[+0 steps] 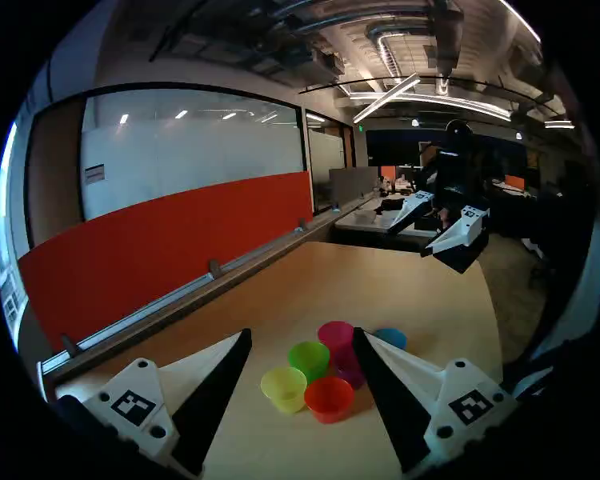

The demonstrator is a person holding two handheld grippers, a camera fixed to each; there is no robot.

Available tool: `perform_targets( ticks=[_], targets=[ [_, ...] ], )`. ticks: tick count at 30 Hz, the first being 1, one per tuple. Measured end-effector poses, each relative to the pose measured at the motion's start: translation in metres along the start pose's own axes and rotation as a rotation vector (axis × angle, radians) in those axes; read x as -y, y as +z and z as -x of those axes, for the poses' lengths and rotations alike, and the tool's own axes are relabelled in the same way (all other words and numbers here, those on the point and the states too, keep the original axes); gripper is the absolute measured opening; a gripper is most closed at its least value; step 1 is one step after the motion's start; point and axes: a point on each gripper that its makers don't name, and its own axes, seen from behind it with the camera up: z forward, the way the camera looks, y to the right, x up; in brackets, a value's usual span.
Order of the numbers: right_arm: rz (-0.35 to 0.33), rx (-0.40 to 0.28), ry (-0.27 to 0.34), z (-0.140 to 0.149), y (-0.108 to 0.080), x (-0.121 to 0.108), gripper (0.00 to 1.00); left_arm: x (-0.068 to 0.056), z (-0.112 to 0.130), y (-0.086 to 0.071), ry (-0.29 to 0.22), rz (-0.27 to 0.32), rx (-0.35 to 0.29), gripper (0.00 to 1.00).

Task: Pour water

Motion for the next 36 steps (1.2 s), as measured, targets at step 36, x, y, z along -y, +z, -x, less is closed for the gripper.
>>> perform_targets(
  ticks=[36],
  targets=[
    [-0.150,0.177,-0.048,0.069,0.037,0.017,1.00,-0.004,0.046,0.075,0.071,0.217,0.160,0.93]
  ],
)
